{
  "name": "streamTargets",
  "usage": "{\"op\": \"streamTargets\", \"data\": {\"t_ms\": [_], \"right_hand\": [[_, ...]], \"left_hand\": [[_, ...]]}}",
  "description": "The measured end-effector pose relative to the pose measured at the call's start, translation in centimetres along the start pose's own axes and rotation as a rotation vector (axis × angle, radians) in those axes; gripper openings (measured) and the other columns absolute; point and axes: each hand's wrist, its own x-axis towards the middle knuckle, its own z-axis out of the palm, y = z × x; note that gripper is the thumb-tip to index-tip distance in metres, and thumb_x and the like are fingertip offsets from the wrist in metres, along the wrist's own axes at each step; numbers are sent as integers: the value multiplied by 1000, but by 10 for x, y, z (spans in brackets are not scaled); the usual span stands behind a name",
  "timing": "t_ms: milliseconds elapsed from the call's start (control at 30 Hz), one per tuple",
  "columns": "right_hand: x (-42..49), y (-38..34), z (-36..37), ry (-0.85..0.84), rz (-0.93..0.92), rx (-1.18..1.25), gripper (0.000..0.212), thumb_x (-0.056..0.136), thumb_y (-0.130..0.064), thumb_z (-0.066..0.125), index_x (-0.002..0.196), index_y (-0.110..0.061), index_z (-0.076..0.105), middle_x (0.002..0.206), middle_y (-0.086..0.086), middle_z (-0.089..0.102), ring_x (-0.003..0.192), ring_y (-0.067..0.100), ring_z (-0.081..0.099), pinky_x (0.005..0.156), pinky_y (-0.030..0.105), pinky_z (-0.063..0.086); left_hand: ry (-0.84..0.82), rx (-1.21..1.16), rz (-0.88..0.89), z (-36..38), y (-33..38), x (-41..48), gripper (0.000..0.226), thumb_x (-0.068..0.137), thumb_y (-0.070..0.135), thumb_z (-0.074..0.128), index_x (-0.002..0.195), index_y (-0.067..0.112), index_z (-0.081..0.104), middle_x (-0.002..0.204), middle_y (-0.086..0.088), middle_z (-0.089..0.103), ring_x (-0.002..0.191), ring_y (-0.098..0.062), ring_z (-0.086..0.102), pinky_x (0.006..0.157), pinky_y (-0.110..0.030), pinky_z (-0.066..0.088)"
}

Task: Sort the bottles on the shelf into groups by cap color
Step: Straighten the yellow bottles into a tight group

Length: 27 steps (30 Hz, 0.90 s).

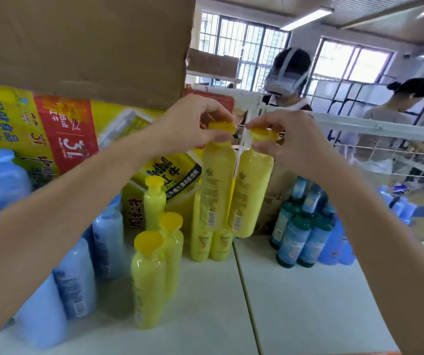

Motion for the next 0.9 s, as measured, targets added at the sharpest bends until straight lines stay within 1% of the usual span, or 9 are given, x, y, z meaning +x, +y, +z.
{"op": "streamTargets", "data": {"t_ms": [100, 167, 233, 333, 467, 533, 600, 733, 900], "right_hand": [[-15, 12, 11, -55, 56, -35, 32, 81, -26, 68, 112, -28, 63, 113, -4, 63, 104, 17, 54, 96, 39, 42], [-24, 20, 21, -102, 77, -49, 32, 81, -27, 69, 112, -27, 63, 113, -7, 61, 103, 16, 53, 96, 36, 41], [-33, 27, 31, -146, 89, -36, 33, 80, -25, 70, 112, -25, 64, 109, -9, 59, 95, 12, 52, 90, 30, 44], [-45, 37, 48, -195, 89, -16, 33, 79, -25, 71, 110, -23, 64, 113, -3, 60, 95, 14, 55, 88, 35, 48], [-55, 46, 73, -249, 155, -4, 35, 78, -29, 71, 112, -27, 63, 113, -3, 59, 103, 18, 53, 92, 37, 45], [-58, 48, 85, -248, 171, 19, 35, 77, -29, 71, 111, -27, 63, 112, -2, 60, 103, 19, 54, 91, 37, 46], [-60, 50, 95, -248, 186, 30, 36, 77, -30, 72, 112, -26, 63, 112, -1, 61, 103, 19, 54, 90, 35, 46], [-60, 51, 110, -260, 187, -13, 38, 78, -33, 70, 115, -25, 60, 112, 1, 58, 103, 19, 53, 85, 31, 43], [-58, 51, 118, -207, 211, -18, 39, 80, -37, 67, 117, -25, 58, 114, -1, 57, 100, 17, 53, 73, 24, 36]], "left_hand": [[-139, 8, -44, 18, -7, -3, 29, 77, 18, 71, 105, 18, 63, 88, 15, 61, 81, 1, 57, 77, -20, 50], [-232, 50, -82, 31, -13, -8, 36, 77, 21, 71, 112, 18, 61, 95, 13, 61, 85, -1, 56, 76, -14, 46], [-318, 84, -122, 43, -21, -15, 43, 76, 22, 72, 117, 19, 58, 101, 10, 59, 91, -5, 55, 73, -9, 41], [-440, 115, -180, 61, -32, -25, 51, 74, 22, 75, 121, 21, 55, 112, 6, 58, 99, -11, 55, 76, -16, 44], [-541, 167, -213, 71, -43, -33, 45, 76, 20, 73, 118, 25, 56, 111, 11, 55, 84, -4, 57, 70, -16, 44], [-580, 165, -235, 73, -48, -36, 43, 77, 18, 73, 116, 26, 57, 114, 10, 53, 101, -10, 55, 79, -22, 47], [-615, 170, -260, 73, -50, -37, 43, 78, 14, 72, 117, 25, 57, 116, 9, 52, 110, -13, 51, 86, -27, 47], [-636, 145, -276, 72, -53, -35, 42, 78, 8, 71, 114, 24, 57, 113, 9, 52, 109, -13, 51, 90, -31, 48], [-662, 97, -271, 72, -58, -33, 41, 80, 3, 66, 106, 33, 55, 111, 14, 51, 111, -10, 51, 90, -31, 49]]}}
